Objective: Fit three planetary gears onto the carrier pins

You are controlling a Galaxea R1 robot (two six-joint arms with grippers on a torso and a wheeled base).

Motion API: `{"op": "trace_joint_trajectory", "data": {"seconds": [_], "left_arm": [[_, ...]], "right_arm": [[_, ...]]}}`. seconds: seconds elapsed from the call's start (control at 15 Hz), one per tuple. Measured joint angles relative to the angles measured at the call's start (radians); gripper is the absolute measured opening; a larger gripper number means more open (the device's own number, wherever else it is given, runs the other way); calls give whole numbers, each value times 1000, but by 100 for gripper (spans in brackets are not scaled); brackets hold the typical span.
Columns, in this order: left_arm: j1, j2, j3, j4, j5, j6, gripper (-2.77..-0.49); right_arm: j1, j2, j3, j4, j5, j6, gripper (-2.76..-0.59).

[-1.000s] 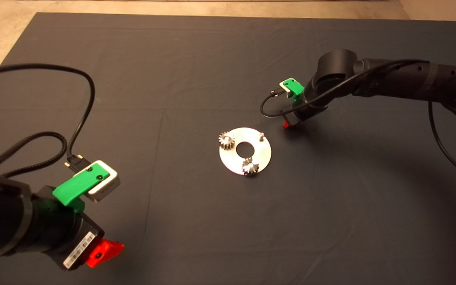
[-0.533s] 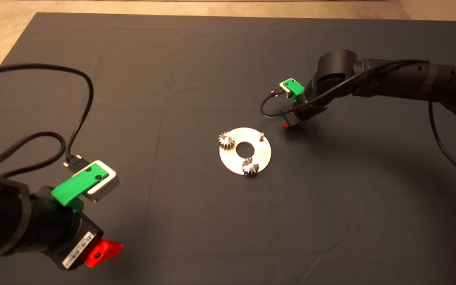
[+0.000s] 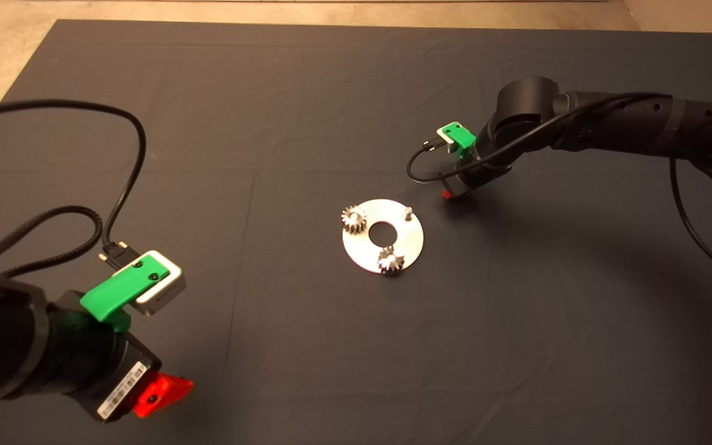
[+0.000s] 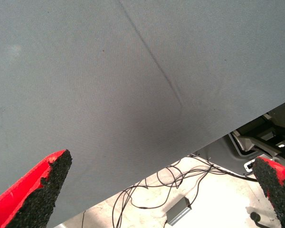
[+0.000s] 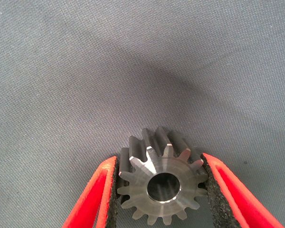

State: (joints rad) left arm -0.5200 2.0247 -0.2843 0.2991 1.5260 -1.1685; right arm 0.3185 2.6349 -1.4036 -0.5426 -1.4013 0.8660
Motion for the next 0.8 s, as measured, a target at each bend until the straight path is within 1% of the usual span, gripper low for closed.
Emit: {"op": "trace_joint_trajectory", "data": {"seconds": [0.13, 0.27, 0.33, 0.4, 0.47, 0.53, 0.6, 0.67, 0.8], "left_arm": [[0, 0, 0, 0, 0, 0, -49], [0, 0, 0, 0, 0, 0, -49], [0, 0, 0, -1, 0, 0, -49], [0, 0, 0, -2, 0, 0, -49], [0, 0, 0, -3, 0, 0, -49], [0, -1, 0, -3, 0, 0, -49], [0, -1, 0, -3, 0, 0, -49], [0, -1, 0, -3, 0, 0, -49], [0, -1, 0, -3, 0, 0, -49]], "right_arm": [[5, 0, 0, 13, -1, 0, -230], [19, 0, 0, 49, -4, 0, -232], [32, 0, 0, 75, -1, 0, -234], [44, 0, 0, 102, 12, 0, -236], [55, 0, 0, 132, 29, 0, -235], [62, 0, 0, 160, 42, 0, -236], [70, 0, 0, 179, 46, 0, -237], [81, -1, 10, 188, 46, 0, -238], [102, -3, 54, 203, 55, 4, -238]]}}
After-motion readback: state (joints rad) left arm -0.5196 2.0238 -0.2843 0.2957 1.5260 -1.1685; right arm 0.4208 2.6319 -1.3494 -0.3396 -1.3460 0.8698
